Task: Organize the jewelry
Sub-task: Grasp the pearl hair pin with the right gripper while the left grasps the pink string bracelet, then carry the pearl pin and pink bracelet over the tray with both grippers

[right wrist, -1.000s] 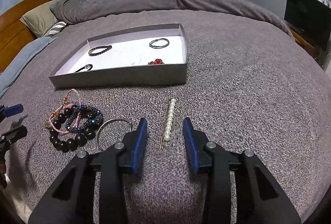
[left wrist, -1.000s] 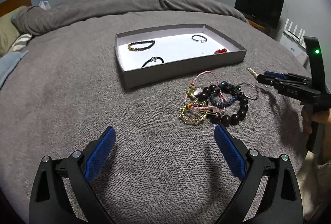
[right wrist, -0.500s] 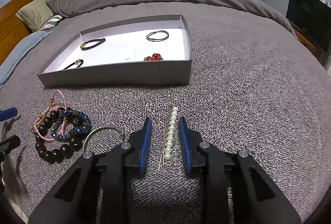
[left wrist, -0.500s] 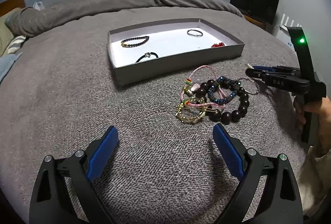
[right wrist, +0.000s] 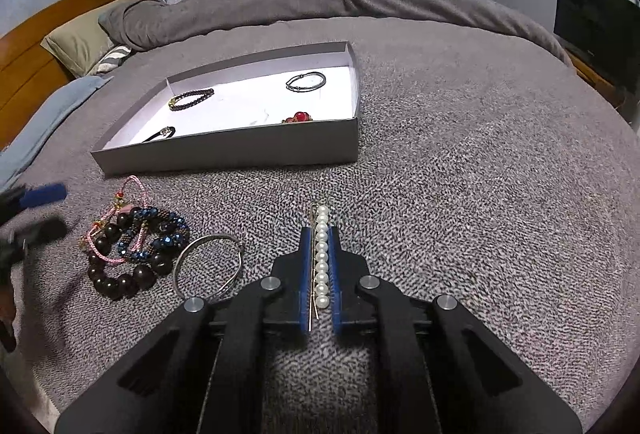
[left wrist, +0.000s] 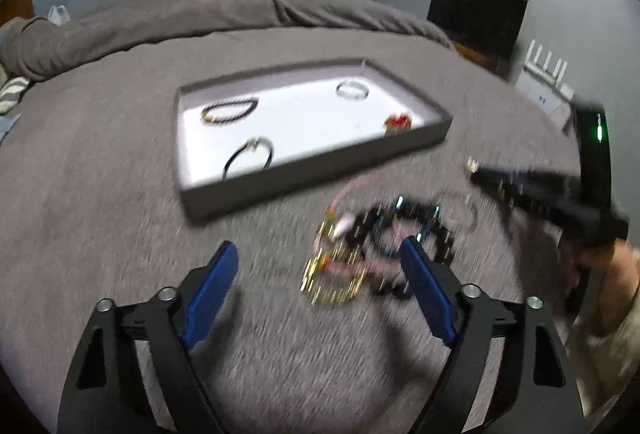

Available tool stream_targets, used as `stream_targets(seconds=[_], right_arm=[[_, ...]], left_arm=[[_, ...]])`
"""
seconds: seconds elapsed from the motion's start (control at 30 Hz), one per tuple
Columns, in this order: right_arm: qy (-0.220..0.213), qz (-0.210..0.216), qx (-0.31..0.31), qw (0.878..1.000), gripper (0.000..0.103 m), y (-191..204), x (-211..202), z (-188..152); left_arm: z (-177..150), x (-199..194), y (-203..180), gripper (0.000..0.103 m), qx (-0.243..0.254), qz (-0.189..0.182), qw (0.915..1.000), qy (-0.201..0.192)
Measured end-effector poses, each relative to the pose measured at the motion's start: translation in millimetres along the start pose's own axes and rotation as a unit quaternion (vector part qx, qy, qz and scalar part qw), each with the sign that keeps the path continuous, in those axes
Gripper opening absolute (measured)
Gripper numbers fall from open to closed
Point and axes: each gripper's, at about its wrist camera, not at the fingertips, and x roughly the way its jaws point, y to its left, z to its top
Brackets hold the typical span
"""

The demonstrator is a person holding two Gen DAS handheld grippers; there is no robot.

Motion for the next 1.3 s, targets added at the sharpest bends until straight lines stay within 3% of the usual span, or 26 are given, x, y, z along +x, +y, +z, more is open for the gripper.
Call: stream_targets(seconds=[0.07, 0.13, 0.27, 0.37, 0.4, 0.43, 0.87, 1.3], right_arm=[[-0.001, 0.003, 0.001, 1.0, 0.008, 0, -2, -1], [-0.002, 0.005, 0.0, 1.0, 0.008, -1, -4, -1], [-0.007, 0.008, 0.003, 1.0, 0.008, -3, -8, 0], [-0.01, 0.01, 0.005, 1.0, 0.008, -6, -10, 1], [-0.012, 0.01, 0.006, 1.0, 0.008, -6, -10, 1], [-0.013, 0.012, 0.007, 1.0, 0.008, -7, -11, 1], [-0.028, 0.019, 0.003, 0.999, 0.008, -2, -24, 5], [-0.058, 0.023, -0.008, 0.998, 0.008, 6, -55, 12]], left_arm=[[13, 11, -3, 0.069, 0.002, -0.017, 0.9998, 0.005], [21, 25, -7, 0.051, 0.009, -0.024, 0.9995, 0.021], [23, 47, -12, 0.039, 0.036, -0.003, 0.9986, 0.039], [21, 59, -10, 0.024, 0.04, 0.005, 0.9977, 0.056], [20, 60, -8, 0.011, 0.038, 0.002, 0.9977, 0.056], [19, 58, -7, 0.007, 0.036, -0.003, 0.9979, 0.054], [30, -7, -26, 0.006, 0.062, -0.025, 0.9976, -0.017], [40, -52, -21, 0.006, 0.056, -0.015, 0.9963, -0.064]])
